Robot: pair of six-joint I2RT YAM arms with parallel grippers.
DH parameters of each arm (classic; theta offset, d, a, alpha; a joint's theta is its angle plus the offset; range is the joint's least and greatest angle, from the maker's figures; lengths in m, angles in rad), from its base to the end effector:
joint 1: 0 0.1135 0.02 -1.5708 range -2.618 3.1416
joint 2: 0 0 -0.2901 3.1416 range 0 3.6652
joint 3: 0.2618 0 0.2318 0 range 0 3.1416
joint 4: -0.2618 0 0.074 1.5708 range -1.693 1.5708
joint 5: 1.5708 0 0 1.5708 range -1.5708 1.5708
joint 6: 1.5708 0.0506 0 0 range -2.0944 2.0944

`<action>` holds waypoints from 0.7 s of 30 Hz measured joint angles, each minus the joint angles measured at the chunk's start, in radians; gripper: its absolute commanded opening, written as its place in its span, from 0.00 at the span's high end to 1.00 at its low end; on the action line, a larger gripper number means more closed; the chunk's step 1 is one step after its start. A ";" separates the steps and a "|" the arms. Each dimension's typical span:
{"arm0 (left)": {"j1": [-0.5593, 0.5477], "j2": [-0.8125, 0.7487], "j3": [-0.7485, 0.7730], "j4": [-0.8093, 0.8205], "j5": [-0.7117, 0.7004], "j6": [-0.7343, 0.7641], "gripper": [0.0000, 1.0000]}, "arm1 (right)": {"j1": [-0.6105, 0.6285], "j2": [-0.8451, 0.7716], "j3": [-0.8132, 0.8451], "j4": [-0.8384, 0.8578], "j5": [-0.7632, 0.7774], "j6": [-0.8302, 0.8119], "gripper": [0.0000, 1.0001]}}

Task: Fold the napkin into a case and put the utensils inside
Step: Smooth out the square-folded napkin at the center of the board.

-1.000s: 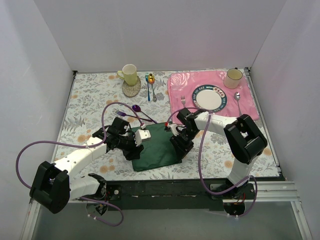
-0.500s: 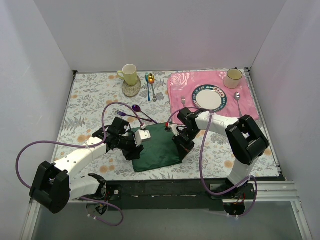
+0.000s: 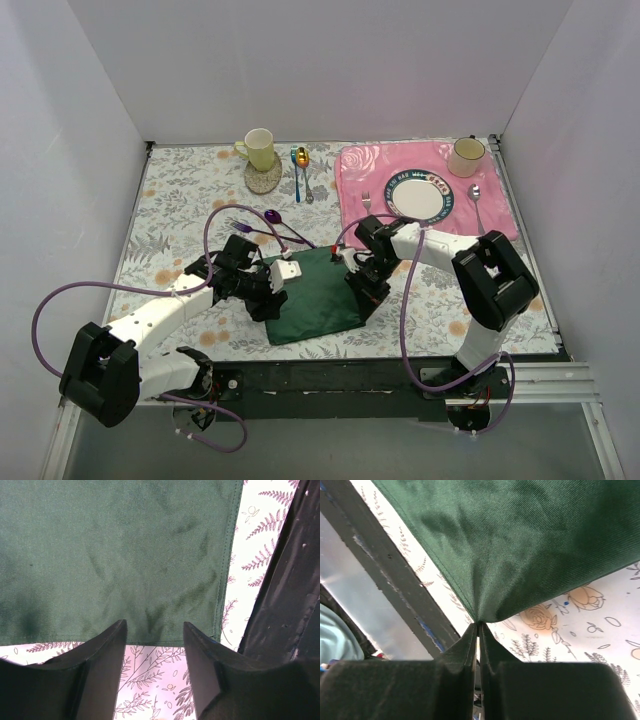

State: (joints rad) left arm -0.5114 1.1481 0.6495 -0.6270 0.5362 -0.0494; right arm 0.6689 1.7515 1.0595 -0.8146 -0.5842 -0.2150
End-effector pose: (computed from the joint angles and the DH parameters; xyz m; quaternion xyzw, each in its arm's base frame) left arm 0.1416 -0.1091 0.2176 0.2723 0.9021 -0.3072 0.1331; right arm 0.2104 0.2019 0.1862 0.4177 -0.8612 -0.2873 0.0348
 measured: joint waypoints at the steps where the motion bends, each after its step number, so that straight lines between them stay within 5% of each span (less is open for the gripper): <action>1: 0.003 0.000 0.000 0.000 0.002 -0.005 0.43 | 0.000 0.002 0.000 0.000 0.010 -0.002 0.85; 2: 0.008 0.000 0.000 0.002 0.009 -0.012 0.38 | 0.000 0.003 0.000 0.000 0.014 -0.001 0.78; 5: 0.046 0.000 0.002 0.008 0.035 -0.044 0.02 | 0.000 0.004 0.000 -0.004 0.036 -0.003 0.61; 13: 0.237 -0.019 0.157 0.085 0.125 -0.308 0.02 | -0.034 -0.100 0.139 -0.066 0.085 -0.073 0.08; 21: 0.261 0.032 0.315 0.301 0.127 -0.676 0.02 | -0.056 -0.406 0.159 0.350 0.184 -0.081 0.01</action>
State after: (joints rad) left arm -0.2508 1.1797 0.9649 -0.3264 0.6636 -0.7254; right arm 0.6128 1.3457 1.2186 -0.4644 -0.4004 -0.2958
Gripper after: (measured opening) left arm 0.981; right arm 0.983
